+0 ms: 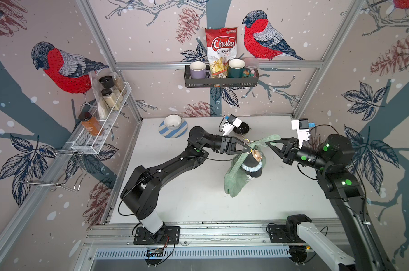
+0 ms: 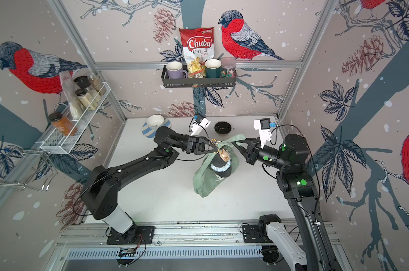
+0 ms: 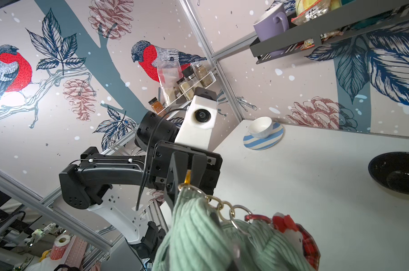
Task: Remove the decoration from the bag
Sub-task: Remove the decoration item from the bag.
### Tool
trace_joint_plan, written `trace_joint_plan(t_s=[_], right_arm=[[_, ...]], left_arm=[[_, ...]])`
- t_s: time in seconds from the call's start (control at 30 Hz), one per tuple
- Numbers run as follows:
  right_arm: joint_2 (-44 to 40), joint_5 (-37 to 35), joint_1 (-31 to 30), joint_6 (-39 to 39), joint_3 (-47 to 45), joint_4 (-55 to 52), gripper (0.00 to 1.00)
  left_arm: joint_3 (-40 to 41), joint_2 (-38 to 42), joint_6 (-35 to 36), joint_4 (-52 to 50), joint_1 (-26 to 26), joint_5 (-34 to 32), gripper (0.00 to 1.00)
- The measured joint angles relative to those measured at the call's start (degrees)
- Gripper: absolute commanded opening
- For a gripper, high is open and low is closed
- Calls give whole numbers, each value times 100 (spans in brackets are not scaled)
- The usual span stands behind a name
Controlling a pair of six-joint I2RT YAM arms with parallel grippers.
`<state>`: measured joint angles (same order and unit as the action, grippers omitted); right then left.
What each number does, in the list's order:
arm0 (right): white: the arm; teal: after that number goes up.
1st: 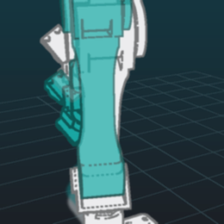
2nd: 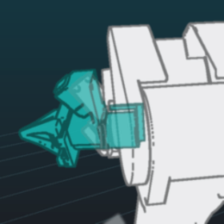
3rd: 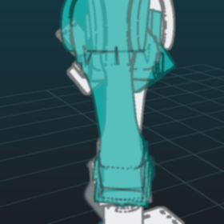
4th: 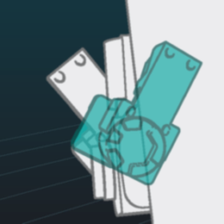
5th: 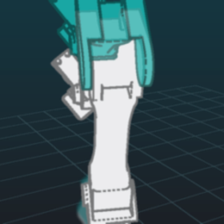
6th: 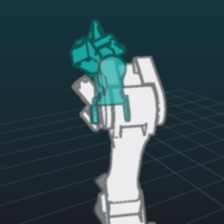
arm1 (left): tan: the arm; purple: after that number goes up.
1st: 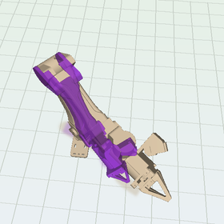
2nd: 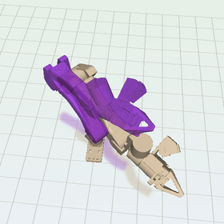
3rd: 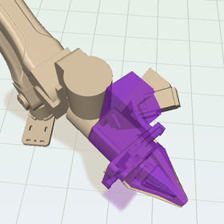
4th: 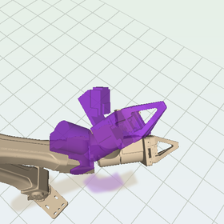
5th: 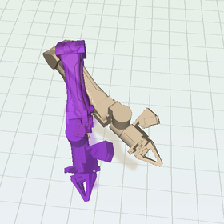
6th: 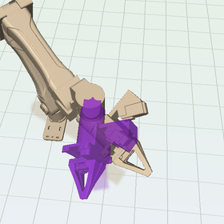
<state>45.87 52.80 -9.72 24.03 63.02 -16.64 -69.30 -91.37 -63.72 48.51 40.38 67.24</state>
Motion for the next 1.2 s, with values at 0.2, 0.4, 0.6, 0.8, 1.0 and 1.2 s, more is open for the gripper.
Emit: trace_joint_plan(t_s=[0.2,0.4,0.6,0.8,1.0,1.2], right_arm=[[-85,-107,-7,17,17,-20,0],[-70,-232,-66,186,17,-192,0],[-15,-726,-575,358,179,-59,0],[48,-1687,-1482,308,518,-243,0],[42,-2900,-2114,264,575,-496,0],[122,-3958,-2553,293,575,-487,0]], left_arm=[[-243,715,2546,-3152,249,-1075,0],[-387,837,3814,-4548,439,-1622,18],[-424,1060,4444,-5729,566,-2494,63],[-498,1668,5038,-6645,1276,-4299,70],[-219,2352,5283,-6664,2481,-6981,63],[-245,1982,5302,-6258,3366,-8804,57]])
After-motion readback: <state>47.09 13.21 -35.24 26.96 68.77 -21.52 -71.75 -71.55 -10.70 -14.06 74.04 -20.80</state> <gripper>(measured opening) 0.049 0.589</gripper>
